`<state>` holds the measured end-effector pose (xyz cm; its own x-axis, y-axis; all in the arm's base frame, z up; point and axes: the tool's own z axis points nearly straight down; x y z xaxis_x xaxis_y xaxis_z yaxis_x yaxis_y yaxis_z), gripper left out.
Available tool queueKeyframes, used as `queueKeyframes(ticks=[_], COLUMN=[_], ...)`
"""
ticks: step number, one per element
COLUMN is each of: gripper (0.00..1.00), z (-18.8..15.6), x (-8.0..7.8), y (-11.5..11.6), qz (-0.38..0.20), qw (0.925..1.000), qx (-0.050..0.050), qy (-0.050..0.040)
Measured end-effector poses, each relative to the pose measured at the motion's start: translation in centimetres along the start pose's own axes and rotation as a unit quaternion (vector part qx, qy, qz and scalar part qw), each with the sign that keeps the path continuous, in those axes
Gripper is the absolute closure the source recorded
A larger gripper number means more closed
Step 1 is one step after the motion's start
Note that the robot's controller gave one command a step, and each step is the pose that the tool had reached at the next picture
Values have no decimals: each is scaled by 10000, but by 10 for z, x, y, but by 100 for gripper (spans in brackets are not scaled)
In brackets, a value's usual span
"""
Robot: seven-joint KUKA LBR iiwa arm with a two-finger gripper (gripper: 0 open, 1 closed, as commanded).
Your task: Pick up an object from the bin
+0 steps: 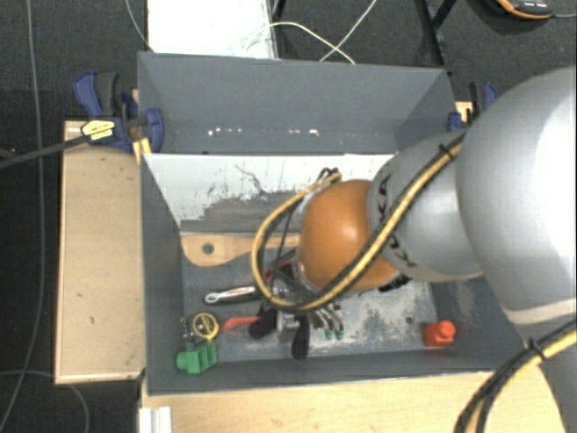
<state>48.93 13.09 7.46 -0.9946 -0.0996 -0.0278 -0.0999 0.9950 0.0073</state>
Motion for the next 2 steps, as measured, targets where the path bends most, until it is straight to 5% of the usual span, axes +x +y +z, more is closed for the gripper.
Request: queueKeyframes(ticks=[1, 2], gripper=[100, 100], z=[0, -178], x=[0, -25], y=[0, 0], qz=[12, -126], qw=[10000, 9999], qx=[0, -2], qy=[0, -11])
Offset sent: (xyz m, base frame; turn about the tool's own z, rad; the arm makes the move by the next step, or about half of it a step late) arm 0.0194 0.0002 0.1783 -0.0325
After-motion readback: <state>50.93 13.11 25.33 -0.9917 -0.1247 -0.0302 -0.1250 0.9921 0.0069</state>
